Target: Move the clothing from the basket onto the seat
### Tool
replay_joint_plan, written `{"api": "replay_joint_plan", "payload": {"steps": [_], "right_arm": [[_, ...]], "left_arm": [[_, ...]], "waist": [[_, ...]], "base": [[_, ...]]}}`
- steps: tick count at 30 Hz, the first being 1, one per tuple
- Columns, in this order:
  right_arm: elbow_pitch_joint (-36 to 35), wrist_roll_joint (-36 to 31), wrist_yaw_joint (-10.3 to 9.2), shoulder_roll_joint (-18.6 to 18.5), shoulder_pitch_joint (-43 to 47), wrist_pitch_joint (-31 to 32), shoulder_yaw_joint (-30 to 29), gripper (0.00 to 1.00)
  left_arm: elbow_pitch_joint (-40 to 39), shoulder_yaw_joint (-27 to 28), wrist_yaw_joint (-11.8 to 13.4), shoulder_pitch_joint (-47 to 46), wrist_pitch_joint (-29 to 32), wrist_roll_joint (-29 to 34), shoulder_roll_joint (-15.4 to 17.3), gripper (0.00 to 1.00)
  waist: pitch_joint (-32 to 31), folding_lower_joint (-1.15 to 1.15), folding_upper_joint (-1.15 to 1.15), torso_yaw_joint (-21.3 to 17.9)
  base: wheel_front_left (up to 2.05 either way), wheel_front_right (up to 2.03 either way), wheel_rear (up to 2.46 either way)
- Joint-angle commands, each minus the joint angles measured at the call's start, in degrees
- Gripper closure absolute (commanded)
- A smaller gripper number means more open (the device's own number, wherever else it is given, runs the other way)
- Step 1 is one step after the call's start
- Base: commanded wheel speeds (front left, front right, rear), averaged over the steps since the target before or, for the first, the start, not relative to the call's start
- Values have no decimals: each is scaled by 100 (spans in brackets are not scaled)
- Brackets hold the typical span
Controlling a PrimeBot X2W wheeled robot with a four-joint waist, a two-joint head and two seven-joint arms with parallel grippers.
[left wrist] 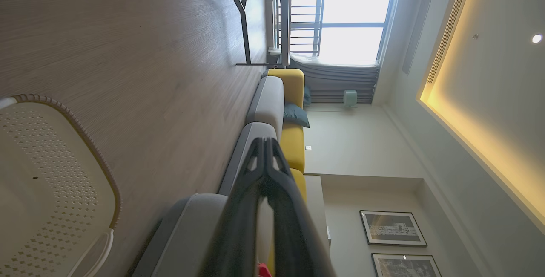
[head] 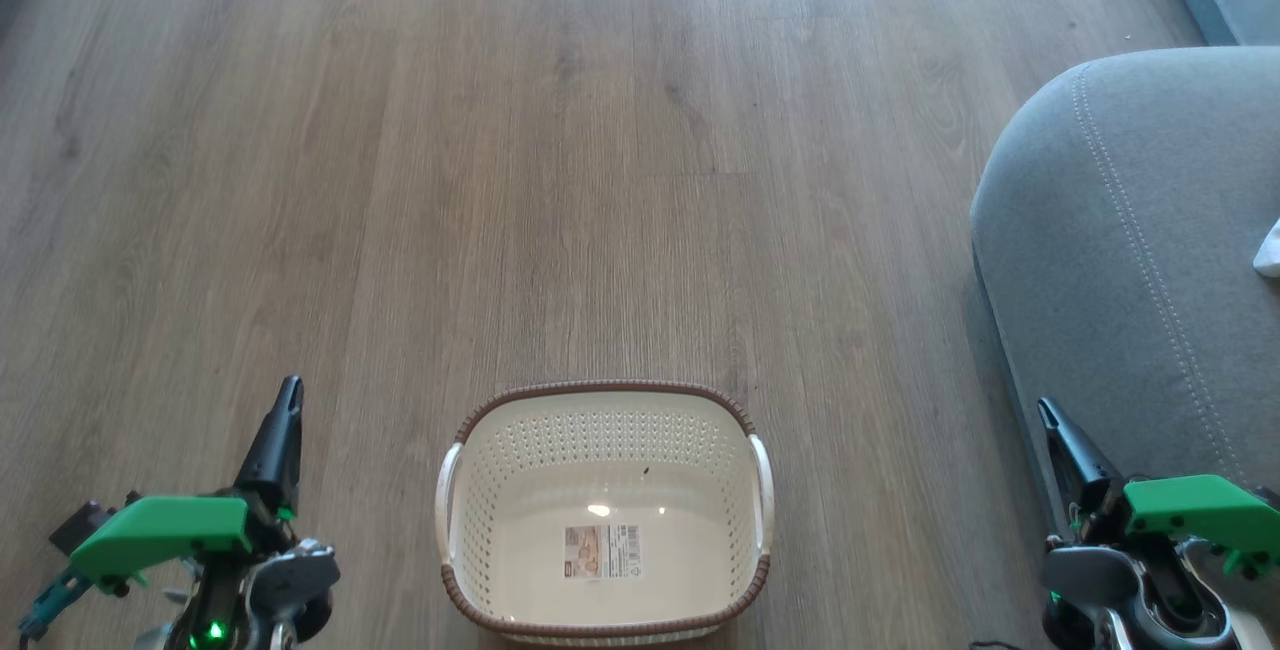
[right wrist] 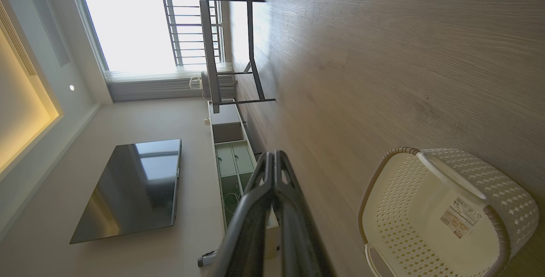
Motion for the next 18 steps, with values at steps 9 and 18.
{"api": "replay_joint_plan", "payload": {"steps": [9,18], "right_arm": [[-234,34,40,-41,-298,44,95,100],[-234,35,40,-41,-298,44,95,100]], "left_arm": [[-199,208,-38,-321,42,-29,30,100],[-200,208,-38,-321,42,-29,30,100]], "waist": [[0,0,0,0],[0,0,0,0]], "base": [[0,0,0],[0,0,0]]}}
